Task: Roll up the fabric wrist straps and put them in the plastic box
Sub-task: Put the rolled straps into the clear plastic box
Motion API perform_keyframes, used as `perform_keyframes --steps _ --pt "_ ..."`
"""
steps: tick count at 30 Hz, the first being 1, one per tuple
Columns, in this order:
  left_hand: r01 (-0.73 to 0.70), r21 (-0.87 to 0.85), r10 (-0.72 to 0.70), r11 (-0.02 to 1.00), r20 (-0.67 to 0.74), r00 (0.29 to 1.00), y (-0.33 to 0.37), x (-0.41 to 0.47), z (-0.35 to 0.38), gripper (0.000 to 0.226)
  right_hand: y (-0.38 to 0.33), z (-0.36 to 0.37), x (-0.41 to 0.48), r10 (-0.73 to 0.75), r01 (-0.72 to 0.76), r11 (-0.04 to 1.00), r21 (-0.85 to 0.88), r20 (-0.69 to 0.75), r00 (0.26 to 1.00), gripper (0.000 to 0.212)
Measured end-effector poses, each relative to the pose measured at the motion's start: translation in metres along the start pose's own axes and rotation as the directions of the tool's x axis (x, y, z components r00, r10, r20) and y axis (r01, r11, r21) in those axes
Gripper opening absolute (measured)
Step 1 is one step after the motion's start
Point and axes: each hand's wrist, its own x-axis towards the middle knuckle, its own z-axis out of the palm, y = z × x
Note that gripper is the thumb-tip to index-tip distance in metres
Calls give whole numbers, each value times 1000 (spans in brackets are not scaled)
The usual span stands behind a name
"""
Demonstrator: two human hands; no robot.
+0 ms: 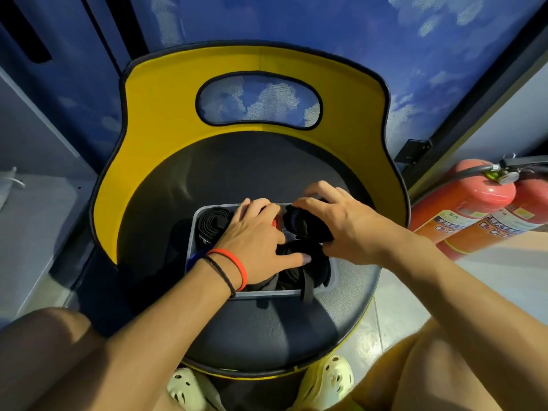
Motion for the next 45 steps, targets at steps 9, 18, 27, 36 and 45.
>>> perform_keyframes --steps 9,18,27,36,45 --pt "8 -10 -9 1000 -6 1000 1 2 1 63 -6 -19 3 -72 71 997 -9 -21 997 70" --pt "10 14 -10 1000 -4 1000 1 1 2 67 -6 0 -7 13 -4 994 109 -83 996 67" --pt "13 15 -13 1000 5 1000 2 -2 -2 70 -34 16 -7 190 -170 981 93 -306 933 41" --pt "19 13 -19 1000 23 1000 0 0 0 68 -36 14 12 246 -273 960 -64 -277 929 27" --pt "10 -13 -10 1000 3 1000 -1 -2 -1 65 -29 25 40 394 -423 906 -4 -360 846 41"
